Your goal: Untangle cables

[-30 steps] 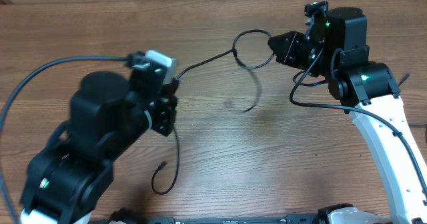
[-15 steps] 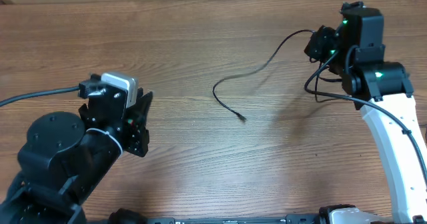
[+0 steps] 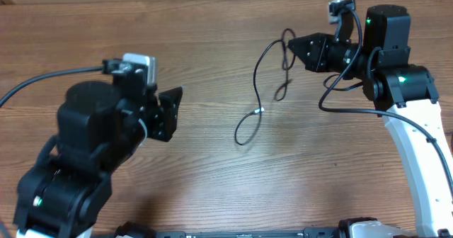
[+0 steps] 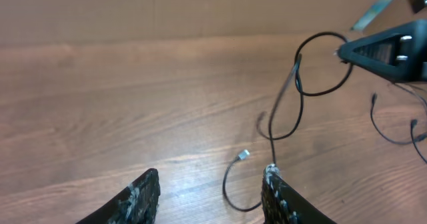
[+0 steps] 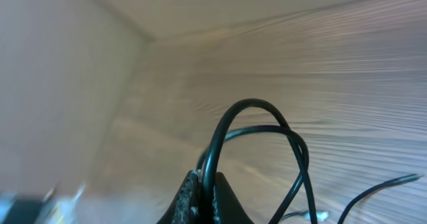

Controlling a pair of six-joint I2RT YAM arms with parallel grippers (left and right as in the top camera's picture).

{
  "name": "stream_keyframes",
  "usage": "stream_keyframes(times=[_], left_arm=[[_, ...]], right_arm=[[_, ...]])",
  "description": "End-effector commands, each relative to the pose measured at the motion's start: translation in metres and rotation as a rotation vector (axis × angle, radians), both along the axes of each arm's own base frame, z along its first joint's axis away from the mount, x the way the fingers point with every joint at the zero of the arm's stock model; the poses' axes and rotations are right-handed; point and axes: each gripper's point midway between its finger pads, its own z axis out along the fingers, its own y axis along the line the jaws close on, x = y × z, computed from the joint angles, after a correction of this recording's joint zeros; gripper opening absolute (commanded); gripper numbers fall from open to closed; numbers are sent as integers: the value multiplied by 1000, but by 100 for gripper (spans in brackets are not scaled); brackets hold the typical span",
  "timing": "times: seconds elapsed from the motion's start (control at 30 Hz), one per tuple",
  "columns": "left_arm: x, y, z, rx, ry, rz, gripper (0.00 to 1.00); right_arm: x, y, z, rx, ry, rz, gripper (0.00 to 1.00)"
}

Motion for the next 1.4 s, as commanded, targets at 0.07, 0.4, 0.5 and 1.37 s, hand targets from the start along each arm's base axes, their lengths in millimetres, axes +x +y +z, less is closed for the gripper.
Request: stream_keyframes(times=[0.07,0.4,0.5,1.37], left_arm=[[13,-15,-11,-45,74,-33,49],[27,-40,-9,-102,68,-132,48],[27,-44,-7,-98,56,-168,50],[47,-52,-26,-158,150,-117,54]], right_arm=[[-37,31,33,128,-87,273,4],[-83,69,51,235,-122,542,4],[-94,83,52,241,-122,595,4],[-150,94,77,387,-284,922,4]])
